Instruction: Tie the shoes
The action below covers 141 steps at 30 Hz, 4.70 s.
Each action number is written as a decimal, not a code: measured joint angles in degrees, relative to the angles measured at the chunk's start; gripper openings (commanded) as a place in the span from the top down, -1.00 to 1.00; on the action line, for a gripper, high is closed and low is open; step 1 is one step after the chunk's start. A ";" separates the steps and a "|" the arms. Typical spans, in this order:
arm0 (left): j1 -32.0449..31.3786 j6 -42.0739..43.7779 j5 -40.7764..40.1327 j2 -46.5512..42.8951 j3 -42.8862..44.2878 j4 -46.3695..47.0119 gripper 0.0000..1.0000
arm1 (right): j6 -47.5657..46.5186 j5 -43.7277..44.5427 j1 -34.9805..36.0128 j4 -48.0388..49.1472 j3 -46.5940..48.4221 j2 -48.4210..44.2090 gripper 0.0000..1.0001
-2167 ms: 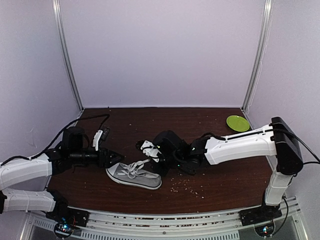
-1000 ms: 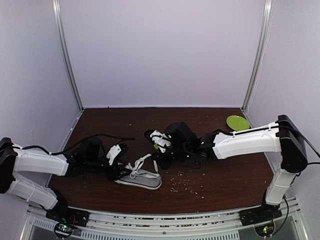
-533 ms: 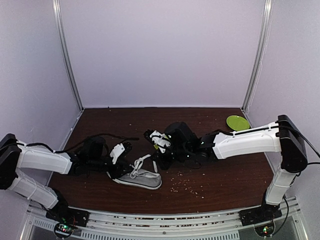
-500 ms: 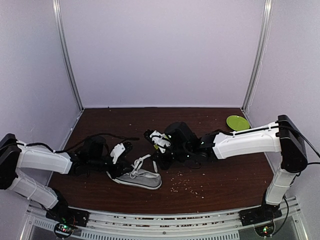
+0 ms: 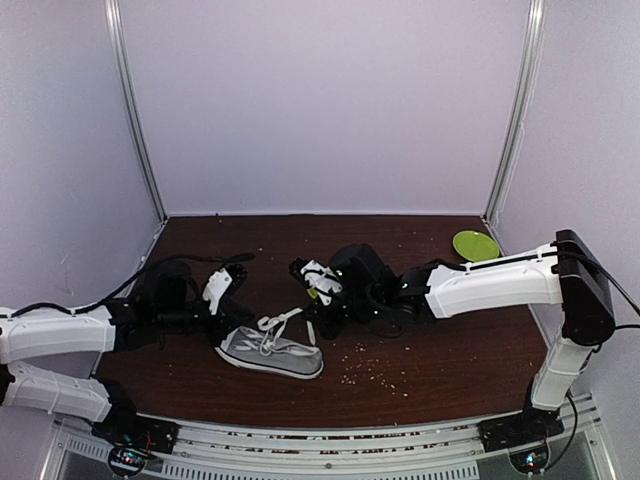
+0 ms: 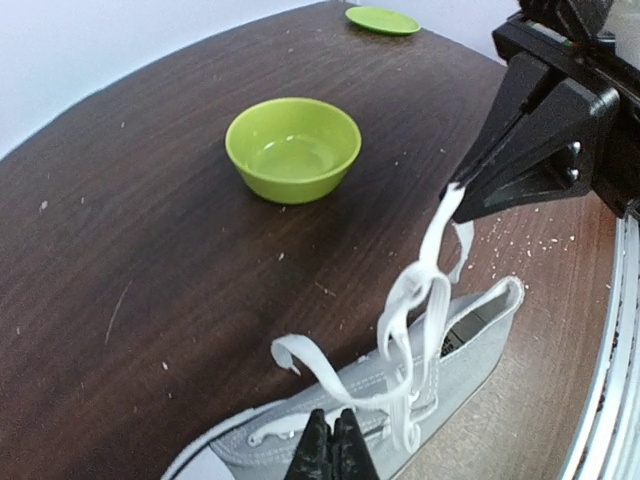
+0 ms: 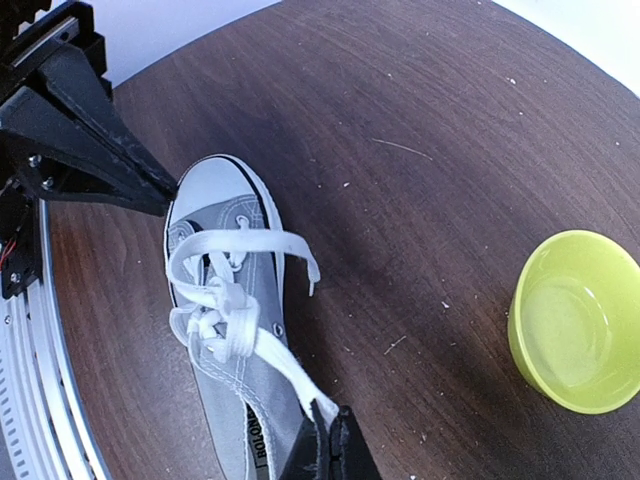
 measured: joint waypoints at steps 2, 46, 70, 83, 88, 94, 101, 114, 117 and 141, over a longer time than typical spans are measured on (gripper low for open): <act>0.00 -3.26 -0.63 -1.64 0.33 -3.87 1.00 | 0.28 0.61 -0.09 -0.24 0.13 0.00 1.00; 2.51 6.56 13.11 11.04 2.19 7.06 -0.10 | 4.68 -8.26 -2.64 1.68 -0.04 1.64 1.00; 2.51 4.22 13.99 14.38 1.68 3.58 0.94 | 4.70 -8.70 -2.97 1.68 -0.04 1.88 1.00; 2.49 -4.79 8.33 9.33 2.58 -8.20 1.00 | 5.97 -5.11 -3.52 1.40 -0.04 1.88 1.00; 2.21 -10.49 6.47 6.23 3.74 -15.98 1.00 | 6.71 -3.26 -3.96 0.68 -0.04 2.16 1.00; 2.21 -19.30 3.85 -1.31 3.72 -27.21 1.00 | 7.87 -2.36 -4.52 -0.81 -0.04 3.30 1.00; 2.23 -30.08 3.41 -9.86 3.76 -38.42 1.00 | 8.98 -1.42 -5.18 -2.23 -0.04 3.37 1.00; 3.04 -45.33 6.12 -25.35 -1.90 -49.55 1.00 | 9.44 -1.40 -5.40 -3.91 -3.50 3.37 1.00; 3.04 -48.13 6.36 -23.02 -7.56 -44.46 1.00 | 9.46 -2.16 -5.42 -4.11 -4.59 3.37 1.00; 6.14 -33.27 9.79 26.34 6.21 -7.19 1.00 | 11.21 -11.21 -4.61 -5.27 -14.49 -3.74 1.00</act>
